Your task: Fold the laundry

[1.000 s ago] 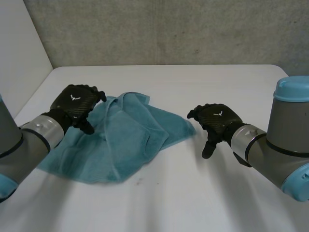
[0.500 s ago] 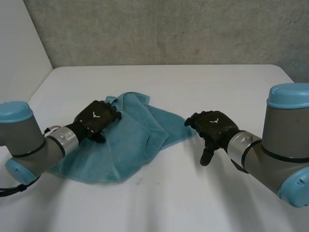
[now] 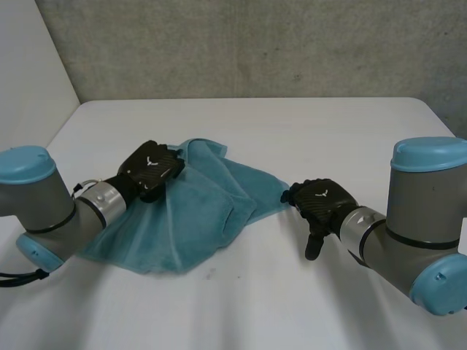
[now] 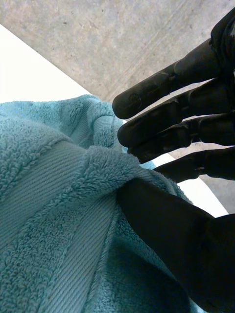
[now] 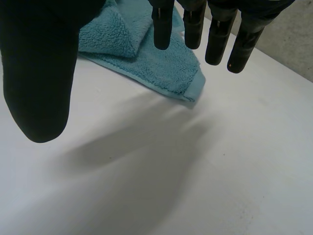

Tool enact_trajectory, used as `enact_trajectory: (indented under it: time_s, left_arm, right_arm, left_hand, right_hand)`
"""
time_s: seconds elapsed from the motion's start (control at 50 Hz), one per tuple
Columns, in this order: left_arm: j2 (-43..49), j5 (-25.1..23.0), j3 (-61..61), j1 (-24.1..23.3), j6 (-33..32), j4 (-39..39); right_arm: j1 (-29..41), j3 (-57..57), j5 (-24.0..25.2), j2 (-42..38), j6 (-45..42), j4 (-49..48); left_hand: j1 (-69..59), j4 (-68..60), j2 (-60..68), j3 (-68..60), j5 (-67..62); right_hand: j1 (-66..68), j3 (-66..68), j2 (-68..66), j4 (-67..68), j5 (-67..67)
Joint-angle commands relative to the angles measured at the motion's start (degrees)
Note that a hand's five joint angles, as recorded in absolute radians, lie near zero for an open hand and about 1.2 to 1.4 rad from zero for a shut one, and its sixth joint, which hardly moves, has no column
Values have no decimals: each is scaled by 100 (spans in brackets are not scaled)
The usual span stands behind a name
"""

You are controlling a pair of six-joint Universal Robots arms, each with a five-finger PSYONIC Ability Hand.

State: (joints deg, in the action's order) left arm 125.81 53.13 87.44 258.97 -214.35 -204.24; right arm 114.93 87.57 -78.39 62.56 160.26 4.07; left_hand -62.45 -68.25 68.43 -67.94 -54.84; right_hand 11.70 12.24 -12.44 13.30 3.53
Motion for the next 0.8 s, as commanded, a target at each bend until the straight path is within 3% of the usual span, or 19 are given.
enact_trajectory:
  time_s: [0.02,0.06,0.08,0.28,0.44,0.52,0.6,0.74,0.8]
  left_arm:
    - [-460,5,396,48,-28,24]
    - [-592,-39,580,57,-46,16]
    - [-619,-48,633,57,-46,-2]
    - [-505,-74,643,39,-81,-81]
    - [-66,-74,282,4,-520,-107]
    - [-30,-83,221,-5,-582,-99]
    - [-56,-74,221,-31,-573,-90]
    - [-741,110,387,-251,-485,-72]
    - [-1303,426,572,-277,-363,-63]
  right_arm:
    - [-23,-100,-10,2,84,6]
    - [-32,-153,-10,-7,93,6]
    - [-23,-179,-10,-7,93,6]
    - [-58,-346,-54,-42,111,32]
    - [-84,-285,-53,-51,190,50]
    - [-84,-267,-45,-60,181,50]
    - [-76,-267,-53,-77,155,32]
    - [-76,-346,-115,-182,163,6]
    - [-93,-469,-404,-218,277,-3]
  left_hand:
    - [-318,263,-281,232,-79]
    - [1645,2225,-2244,2194,1884]
    - [1790,2371,-2389,2339,2029]
    - [1758,2338,-2357,2307,1997]
    - [1775,2355,-2374,2324,2014]
    - [1172,1752,-1770,1721,1411]
    - [-1750,-1170,1152,-1201,-1511]
    - [-1755,-1175,1157,-1206,-1516]
    - [-1755,-1175,1157,-1206,-1516]
  right_hand:
    - [-170,-224,244,-330,-353]
    - [-162,-215,236,-322,-345]
    - [-162,-215,236,-321,-345]
    - [-128,-182,202,-288,-311]
    - [-94,-148,169,-254,-278]
    - [-94,-148,169,-254,-278]
    - [-94,-148,169,-254,-278]
    - [-78,-131,152,-237,-261]
    - [-162,-215,236,-321,-345]
